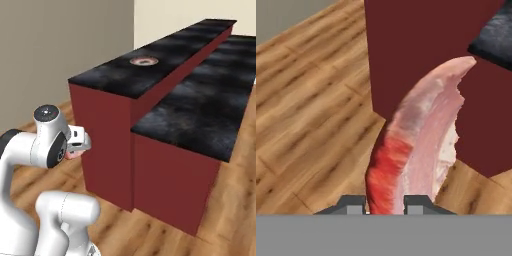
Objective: Take the steak from the fridge and place it on the digital scale on the counter by the fridge. Wait a few seconds for a reading, then move it to the plate on the dining counter.
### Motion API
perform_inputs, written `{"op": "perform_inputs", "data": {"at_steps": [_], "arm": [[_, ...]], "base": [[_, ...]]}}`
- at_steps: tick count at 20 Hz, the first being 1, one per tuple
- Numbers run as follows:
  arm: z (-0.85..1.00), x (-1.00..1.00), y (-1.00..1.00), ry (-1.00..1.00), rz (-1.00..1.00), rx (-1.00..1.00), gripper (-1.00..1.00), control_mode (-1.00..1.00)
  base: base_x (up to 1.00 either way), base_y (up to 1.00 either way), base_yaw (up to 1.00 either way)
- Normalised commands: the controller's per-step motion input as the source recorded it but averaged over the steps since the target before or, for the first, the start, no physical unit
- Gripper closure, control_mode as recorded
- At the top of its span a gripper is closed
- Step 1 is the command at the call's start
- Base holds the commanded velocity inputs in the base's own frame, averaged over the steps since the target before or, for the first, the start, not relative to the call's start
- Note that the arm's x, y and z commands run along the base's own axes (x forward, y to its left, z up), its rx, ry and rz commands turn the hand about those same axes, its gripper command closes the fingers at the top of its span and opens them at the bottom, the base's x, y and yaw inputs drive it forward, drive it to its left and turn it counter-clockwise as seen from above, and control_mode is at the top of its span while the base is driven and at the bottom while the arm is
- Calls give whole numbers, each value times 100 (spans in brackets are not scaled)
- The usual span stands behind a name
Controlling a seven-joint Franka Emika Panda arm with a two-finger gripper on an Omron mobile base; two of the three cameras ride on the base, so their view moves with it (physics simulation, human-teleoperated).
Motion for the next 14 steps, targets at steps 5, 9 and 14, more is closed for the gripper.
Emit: {"op": "perform_inputs", "data": {"at_steps": [5,9,14], "arm": [[0,0,0,0,0,0,100,100],[0,0,0,0,0,0,100,100],[0,0,0,0,0,0,100,100]], "base": [[31,100,-35],[34,100,-35],[39,100,-36]]}}
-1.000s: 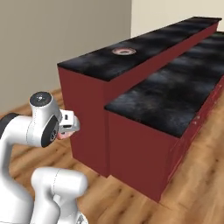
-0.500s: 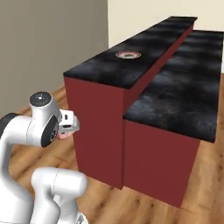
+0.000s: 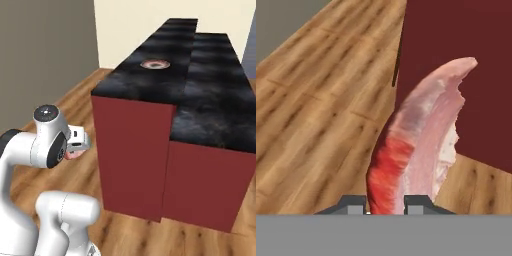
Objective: Take the steak from the fridge and place it on the digital scale on the counter by the fridge. Wait a few seconds for a reading, then move it to the plate on the dining counter.
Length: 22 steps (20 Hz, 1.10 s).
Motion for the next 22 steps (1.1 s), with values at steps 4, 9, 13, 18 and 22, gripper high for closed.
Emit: {"op": "perform_inputs", "data": {"at_steps": [4,9,13,18,22], "arm": [[0,0,0,0,0,0,100,100],[0,0,0,0,0,0,100,100],[0,0,0,0,0,0,100,100],[0,0,0,0,0,0,100,100],[0,0,0,0,0,0,100,100]], "base": [[38,100,-36],[37,100,-38],[35,100,-40],[35,100,-41],[38,100,-42]]}}
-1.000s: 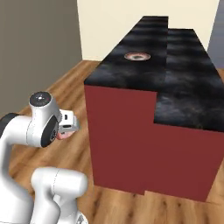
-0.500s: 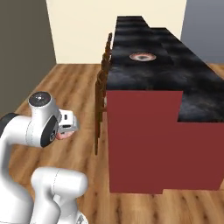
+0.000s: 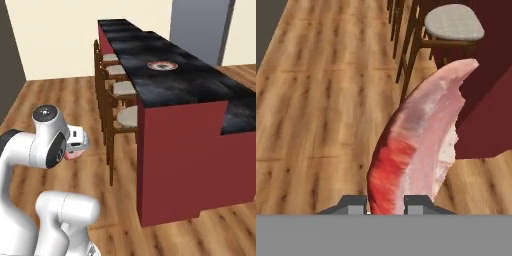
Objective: Take the steak from the fridge and place it on the digital scale on the counter by the fridge. Wait a few seconds for a reading, then move it to the plate on the dining counter.
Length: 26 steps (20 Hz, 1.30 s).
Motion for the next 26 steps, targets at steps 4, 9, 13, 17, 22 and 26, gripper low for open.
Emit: {"op": "perform_inputs", "data": {"at_steps": [4,9,13,17,22,26], "arm": [[0,0,0,0,0,0,100,100],[0,0,0,0,0,0,100,100],[0,0,0,0,0,0,100,100],[0,0,0,0,0,0,100,100],[0,0,0,0,0,0,100,100],[0,0,0,0,0,0,100,100]], "base": [[39,100,-43],[37,100,-46],[36,100,-49],[36,99,-52],[27,89,-53],[16,84,-56]]}}
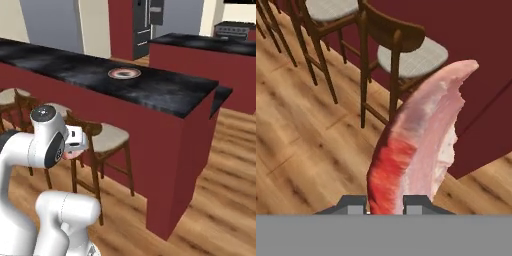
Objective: Take the steak from the fridge and place it on the digital scale on the counter by the fridge. Wait a few seconds for a reading, then move it to the plate on the dining counter.
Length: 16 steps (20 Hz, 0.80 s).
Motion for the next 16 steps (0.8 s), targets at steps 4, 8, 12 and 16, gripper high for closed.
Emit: {"op": "perform_inputs", "data": {"at_steps": [4,8,12,16], "arm": [[0,0,0,0,0,0,100,100],[0,0,0,0,0,0,100,100],[0,0,0,0,0,0,100,100],[0,0,0,0,0,0,100,100]], "base": [[18,83,-56],[22,82,-56],[24,77,-55],[31,70,-54]]}}
